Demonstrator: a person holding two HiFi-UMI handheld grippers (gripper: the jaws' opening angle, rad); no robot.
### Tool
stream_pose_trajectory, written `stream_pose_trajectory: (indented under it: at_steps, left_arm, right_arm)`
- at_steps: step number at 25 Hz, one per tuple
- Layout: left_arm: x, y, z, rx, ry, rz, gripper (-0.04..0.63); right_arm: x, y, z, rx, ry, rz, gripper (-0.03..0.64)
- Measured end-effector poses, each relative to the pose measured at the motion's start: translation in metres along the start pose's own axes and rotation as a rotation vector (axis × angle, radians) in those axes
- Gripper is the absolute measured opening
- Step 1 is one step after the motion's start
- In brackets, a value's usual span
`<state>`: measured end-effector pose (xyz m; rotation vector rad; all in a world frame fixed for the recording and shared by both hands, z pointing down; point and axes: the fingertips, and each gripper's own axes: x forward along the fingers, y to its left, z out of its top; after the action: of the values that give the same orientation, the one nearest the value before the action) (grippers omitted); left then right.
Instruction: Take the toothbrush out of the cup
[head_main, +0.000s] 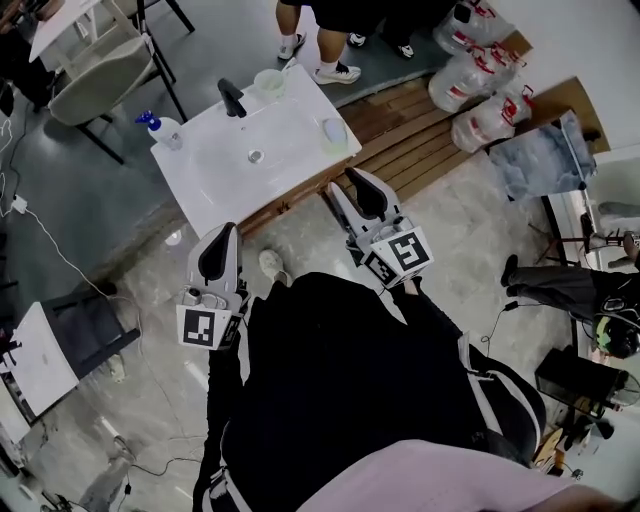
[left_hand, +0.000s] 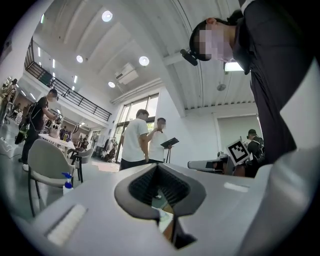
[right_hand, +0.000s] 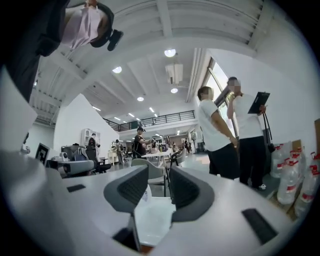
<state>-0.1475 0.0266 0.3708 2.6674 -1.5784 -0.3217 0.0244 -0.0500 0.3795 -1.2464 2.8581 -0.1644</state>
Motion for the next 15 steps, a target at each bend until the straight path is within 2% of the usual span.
stream_pose_trajectory:
  at_steps: [3, 7, 12, 15]
  left_arm:
    - [0.015, 0.053, -0.009, 0.000, 0.043, -0.018, 0.003]
    - [0.029, 0.102, -0.037, -0.017, 0.131, 0.007, 0.003]
    - [0.051, 0.123, -0.051, -0.030, 0.166, 0.049, 0.003]
    - [0.065, 0.129, -0.054, -0.021, 0.180, 0.106, 0.003]
  right_arm:
    - [0.062, -0.024, -0.013, 0.031, 0.021, -0.033, 0.144]
    - [0.129, -0.057, -0.034, 0.049, 0.072, -0.069, 0.144]
    - [0.195, -0.103, -0.076, 0.077, 0.182, -0.074, 0.146]
    - [0.237, -0.140, -0.111, 0.117, 0.249, -0.075, 0.146]
